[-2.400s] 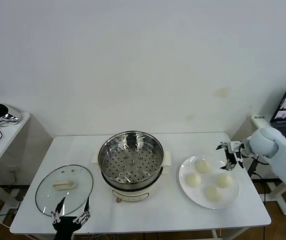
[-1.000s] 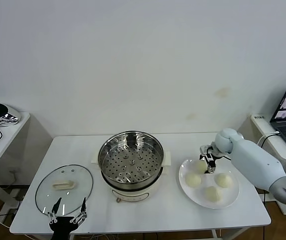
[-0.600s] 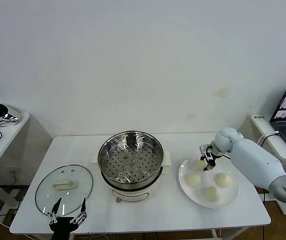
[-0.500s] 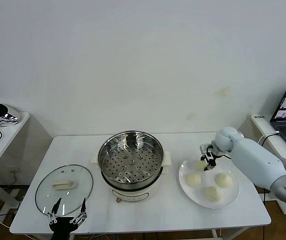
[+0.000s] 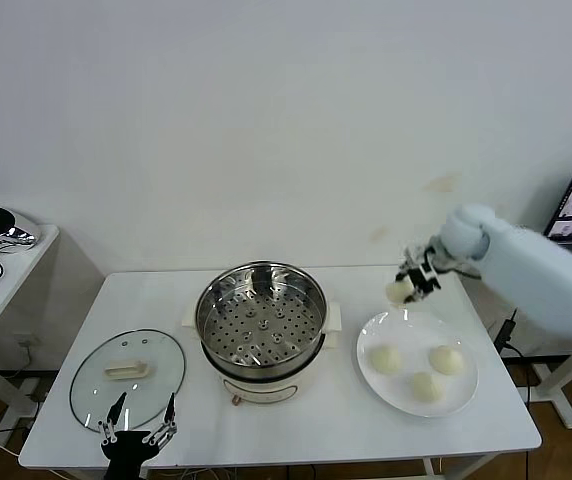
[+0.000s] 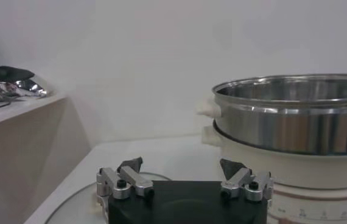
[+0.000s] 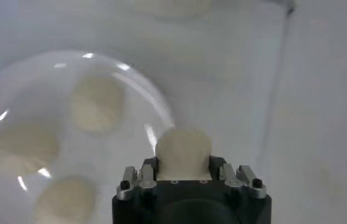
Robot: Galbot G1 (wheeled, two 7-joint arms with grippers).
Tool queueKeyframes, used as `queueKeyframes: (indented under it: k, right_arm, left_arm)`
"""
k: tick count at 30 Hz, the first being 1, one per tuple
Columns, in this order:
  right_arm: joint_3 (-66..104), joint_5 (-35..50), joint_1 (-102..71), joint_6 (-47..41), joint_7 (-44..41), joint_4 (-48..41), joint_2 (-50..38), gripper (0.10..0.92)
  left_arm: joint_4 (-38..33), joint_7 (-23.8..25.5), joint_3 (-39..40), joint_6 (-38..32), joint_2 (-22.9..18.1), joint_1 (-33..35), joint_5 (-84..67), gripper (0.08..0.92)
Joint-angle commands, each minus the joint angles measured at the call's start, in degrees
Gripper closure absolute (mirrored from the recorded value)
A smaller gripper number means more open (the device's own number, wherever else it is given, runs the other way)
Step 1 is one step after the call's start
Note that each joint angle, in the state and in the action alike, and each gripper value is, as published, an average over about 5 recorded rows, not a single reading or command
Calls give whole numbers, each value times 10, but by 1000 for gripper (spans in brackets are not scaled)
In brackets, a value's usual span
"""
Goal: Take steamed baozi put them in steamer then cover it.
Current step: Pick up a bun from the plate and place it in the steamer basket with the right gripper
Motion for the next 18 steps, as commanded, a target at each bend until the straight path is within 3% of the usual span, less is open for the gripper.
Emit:
queueKeyframes:
  k: [1, 8, 18]
  right_arm:
    - [-111, 133, 159, 27, 11, 30, 79, 499]
    - [-131, 125, 131, 86, 38, -2, 193, 499]
    - [-157, 7, 89, 222, 68, -109, 312, 499]
  left_arm:
    - [2, 0, -2, -3, 8, 0, -9, 177]
    - [8, 2, -6, -4, 12, -6, -19, 177]
    - [4, 4, -18, -1, 12, -6, -24, 177]
